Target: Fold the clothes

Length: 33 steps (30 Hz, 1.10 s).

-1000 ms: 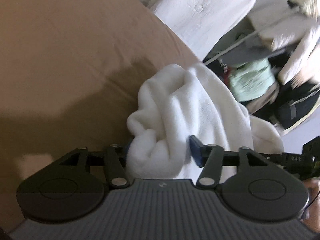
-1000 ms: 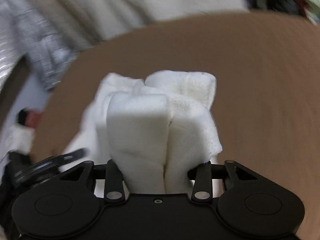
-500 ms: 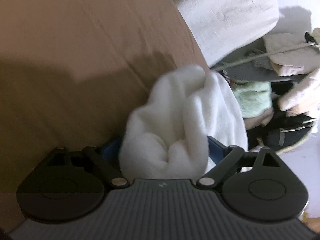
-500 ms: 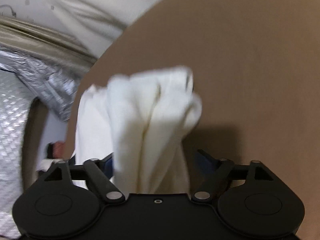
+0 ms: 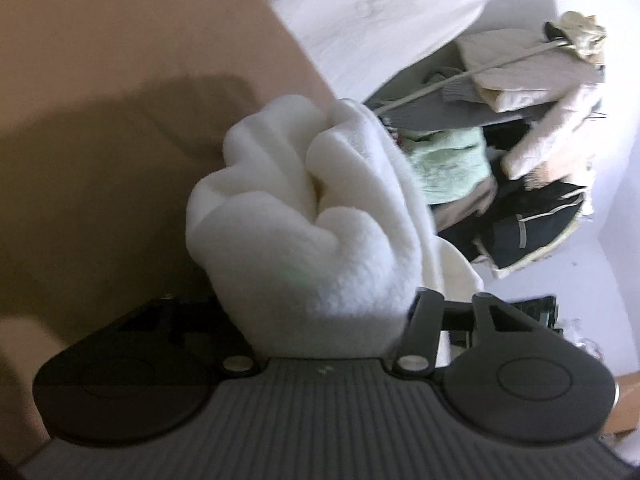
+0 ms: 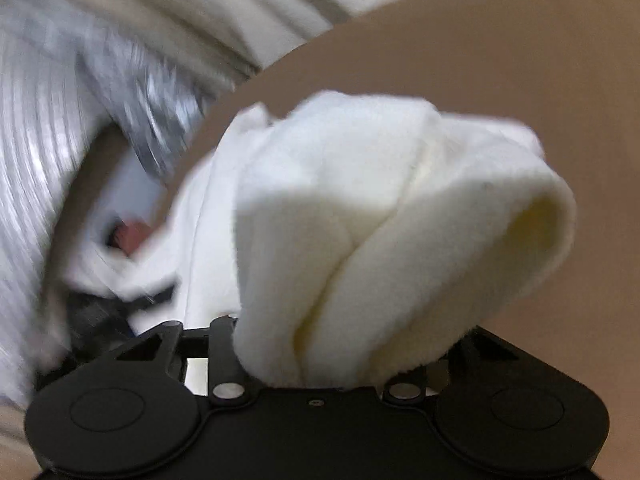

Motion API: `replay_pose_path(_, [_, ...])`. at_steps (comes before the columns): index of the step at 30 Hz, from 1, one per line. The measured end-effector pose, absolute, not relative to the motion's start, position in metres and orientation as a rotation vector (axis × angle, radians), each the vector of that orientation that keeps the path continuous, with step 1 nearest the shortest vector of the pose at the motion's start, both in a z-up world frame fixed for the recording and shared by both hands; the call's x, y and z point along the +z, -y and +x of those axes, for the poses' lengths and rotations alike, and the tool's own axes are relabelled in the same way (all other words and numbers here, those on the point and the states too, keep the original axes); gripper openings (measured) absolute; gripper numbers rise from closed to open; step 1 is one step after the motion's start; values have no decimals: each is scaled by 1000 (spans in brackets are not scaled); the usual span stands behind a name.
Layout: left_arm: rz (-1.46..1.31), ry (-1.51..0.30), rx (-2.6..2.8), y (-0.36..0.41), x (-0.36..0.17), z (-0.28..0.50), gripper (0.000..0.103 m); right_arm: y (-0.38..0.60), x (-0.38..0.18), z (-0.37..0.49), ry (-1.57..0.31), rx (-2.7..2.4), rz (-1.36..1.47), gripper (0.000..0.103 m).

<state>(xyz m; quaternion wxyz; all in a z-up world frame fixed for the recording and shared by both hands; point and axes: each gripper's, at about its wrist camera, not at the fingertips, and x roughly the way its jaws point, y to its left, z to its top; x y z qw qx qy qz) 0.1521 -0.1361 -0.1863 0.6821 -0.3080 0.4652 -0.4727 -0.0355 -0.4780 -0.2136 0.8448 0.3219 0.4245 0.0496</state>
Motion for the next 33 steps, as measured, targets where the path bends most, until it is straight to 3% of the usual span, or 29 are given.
replay_pose_path(5, [-820,-791,-1015,81,-141,159,50,441,-123,44,-1005,176,364,43])
replay_pose_path(11, [-1028,-480,-782,-29,-93,166,51,330,8,197,-921,451,-51,44])
replay_pose_path(13, [-1071,-470,-644,-55,-99,167,54,282,23,257,-903,522,-154,47])
replay_pose_path(14, [-1063,-504,-549,-60,-107,167,55,259,25,285,-894,547,-198,55])
replay_pose_path(15, [-1054,-538,-454,-65,-115,168,58,237,25,313,-879,558,-245,71])
replay_pose_path(17, [-993,-630,-246,-71,-133,171,61,202,6,358,-792,446,-343,81])
replay_pose_path(21, [-789,-919,-10,-69,-158,191,66,180,-47,403,-773,222,-214,71])
replay_pose_path(27, [-919,-886,-8,-91,-145,180,66,200,-130,313,-885,419,282,71])
replay_pose_path(33, [-958,-808,83,-104,-127,152,63,219,-193,224,-1045,520,482,76])
